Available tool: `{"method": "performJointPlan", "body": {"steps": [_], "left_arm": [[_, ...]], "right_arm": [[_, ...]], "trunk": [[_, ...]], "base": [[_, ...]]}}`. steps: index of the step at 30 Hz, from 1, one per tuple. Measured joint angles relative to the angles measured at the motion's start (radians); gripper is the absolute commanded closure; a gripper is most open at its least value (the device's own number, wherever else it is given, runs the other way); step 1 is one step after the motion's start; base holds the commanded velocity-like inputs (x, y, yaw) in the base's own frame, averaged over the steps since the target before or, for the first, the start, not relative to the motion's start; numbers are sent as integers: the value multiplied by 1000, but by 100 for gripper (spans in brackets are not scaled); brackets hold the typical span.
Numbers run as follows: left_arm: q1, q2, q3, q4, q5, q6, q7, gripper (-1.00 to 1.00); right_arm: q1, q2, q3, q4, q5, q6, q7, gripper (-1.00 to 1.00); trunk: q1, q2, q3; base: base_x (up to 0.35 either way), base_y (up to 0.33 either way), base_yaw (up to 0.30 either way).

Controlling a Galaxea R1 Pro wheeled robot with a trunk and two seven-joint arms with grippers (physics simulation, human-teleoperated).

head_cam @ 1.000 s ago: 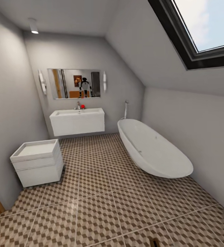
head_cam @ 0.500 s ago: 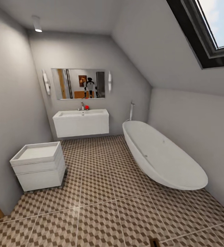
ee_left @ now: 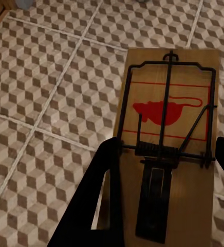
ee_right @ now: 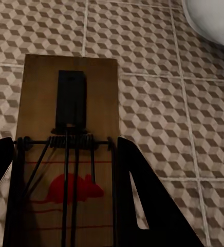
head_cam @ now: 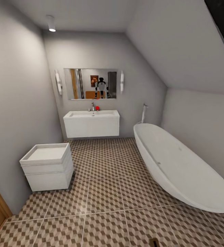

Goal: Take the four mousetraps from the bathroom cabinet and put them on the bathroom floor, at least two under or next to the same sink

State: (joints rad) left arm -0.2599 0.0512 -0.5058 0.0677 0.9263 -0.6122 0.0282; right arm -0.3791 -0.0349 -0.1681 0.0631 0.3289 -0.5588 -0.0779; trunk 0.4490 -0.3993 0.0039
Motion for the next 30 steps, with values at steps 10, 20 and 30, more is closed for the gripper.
{"method": "performJointPlan", "body": {"steps": [10, 20, 30], "left_arm": [[0, 0, 0, 0, 0, 0, 1, 100], [0, 0, 0, 0, 0, 0, 1, 100], [0, 0, 0, 0, 0, 1, 2, 100]], "right_arm": [[0, 0, 0, 0, 0, 0, 0, 100], [0, 0, 0, 0, 0, 0, 0, 100], [0, 0, 0, 0, 0, 0, 0, 100]], "trunk": [[0, 0, 0], [0, 0, 0], [0, 0, 0]], "base": [[324, -11, 128], [324, -100, 37], [324, -112, 67]]}}
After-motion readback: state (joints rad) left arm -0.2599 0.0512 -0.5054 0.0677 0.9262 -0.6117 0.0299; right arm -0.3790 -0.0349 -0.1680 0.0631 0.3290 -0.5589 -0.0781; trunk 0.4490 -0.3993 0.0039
